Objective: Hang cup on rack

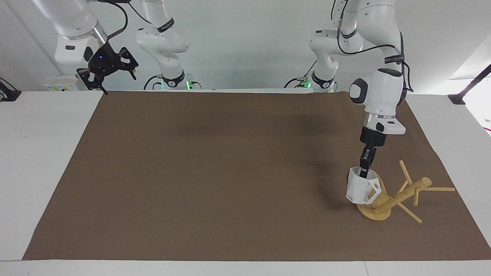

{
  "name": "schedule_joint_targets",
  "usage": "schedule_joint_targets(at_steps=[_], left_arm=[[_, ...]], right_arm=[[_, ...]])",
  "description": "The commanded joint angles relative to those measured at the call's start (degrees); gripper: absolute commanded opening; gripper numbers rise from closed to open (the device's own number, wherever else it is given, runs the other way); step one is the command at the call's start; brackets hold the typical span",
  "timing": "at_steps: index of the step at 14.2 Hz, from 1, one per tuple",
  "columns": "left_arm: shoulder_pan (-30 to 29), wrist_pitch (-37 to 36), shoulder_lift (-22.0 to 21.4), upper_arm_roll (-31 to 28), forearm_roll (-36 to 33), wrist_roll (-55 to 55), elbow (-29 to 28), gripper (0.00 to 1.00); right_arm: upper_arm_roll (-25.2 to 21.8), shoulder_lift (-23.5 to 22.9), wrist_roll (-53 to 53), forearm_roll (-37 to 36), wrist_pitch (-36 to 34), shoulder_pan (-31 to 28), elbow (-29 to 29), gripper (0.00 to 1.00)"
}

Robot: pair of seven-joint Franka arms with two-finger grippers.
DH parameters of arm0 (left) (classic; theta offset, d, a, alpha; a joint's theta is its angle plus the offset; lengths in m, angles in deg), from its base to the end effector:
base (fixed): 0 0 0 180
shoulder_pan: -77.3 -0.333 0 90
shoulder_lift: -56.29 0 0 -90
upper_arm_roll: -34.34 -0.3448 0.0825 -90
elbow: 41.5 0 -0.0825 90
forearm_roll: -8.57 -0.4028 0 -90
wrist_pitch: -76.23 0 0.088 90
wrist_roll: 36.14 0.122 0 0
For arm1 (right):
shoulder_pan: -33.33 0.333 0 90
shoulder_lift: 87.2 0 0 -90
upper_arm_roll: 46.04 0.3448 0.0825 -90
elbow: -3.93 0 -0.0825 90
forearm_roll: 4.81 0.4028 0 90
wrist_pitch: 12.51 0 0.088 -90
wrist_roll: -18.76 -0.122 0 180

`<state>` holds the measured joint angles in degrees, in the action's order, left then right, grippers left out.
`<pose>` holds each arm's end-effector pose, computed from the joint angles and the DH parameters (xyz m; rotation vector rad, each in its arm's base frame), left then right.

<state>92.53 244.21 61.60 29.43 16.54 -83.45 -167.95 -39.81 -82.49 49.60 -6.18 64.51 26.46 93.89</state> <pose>0.6036 -0.1022 0.4154 2.4926 1.0090 0.7274 0.5182 -0.0063 0.6654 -3.0193 -0.8071 0.2309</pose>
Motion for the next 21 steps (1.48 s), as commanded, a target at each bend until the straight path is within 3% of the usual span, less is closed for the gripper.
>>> schedule_joint_targets(at_steps=[1,3,8,12,13,15,16,19,21], left_arm=[[-1.26,0.86,1.19,0.70,0.46,0.99,1.64,0.00],[-1.61,0.86,1.28,0.70,3.52,0.99,1.65,0.00],[-1.62,-1.15,1.10,0.52,5.65,0.99,1.65,0.01],[-2.14,-2.91,1.01,0.43,5.65,0.99,2.17,0.29],[-2.40,-3.61,1.10,0.43,5.65,0.99,2.26,0.43],[-2.23,-8.25,1.19,0.17,5.65,1.08,4.36,0.94],[-2.06,-10.63,1.10,0.17,5.65,0.99,5.41,1.00],[-2.41,-14.32,-0.12,-0.18,5.65,0.47,5.60,1.00],[-2.84,-24.49,-2.58,-0.36,4.16,1.16,7.78,1.00]], right_arm=[[-5.49,-0.14,-10.59,-2.49,-1.69,7.44,-0.75,1.00],[-11.75,-1.01,-13.07,-2.32,-1.78,12.22,-0.67,1.00],[-11.94,-0.76,-17.46,-2.14,-1.60,12.06,-0.58,1.00],[-12.21,-0.58,-20.64,-1.96,-2.04,12.06,-0.23,1.00],[-12.29,-0.58,-20.64,-1.96,-2.04,12.06,-0.23,1.00],[-12.56,-0.58,-20.64,-1.88,-2.83,11.97,-0.31,1.00],[-12.65,-0.49,-20.64,-1.87,-2.92,11.71,-0.31,1.00],[-12.65,0.12,-20.55,-1.79,-2.66,10.92,0.82,1.00],[-12.65,0.12,-20.64,-1.61,-2.57,10.91,0.83,1.00]])
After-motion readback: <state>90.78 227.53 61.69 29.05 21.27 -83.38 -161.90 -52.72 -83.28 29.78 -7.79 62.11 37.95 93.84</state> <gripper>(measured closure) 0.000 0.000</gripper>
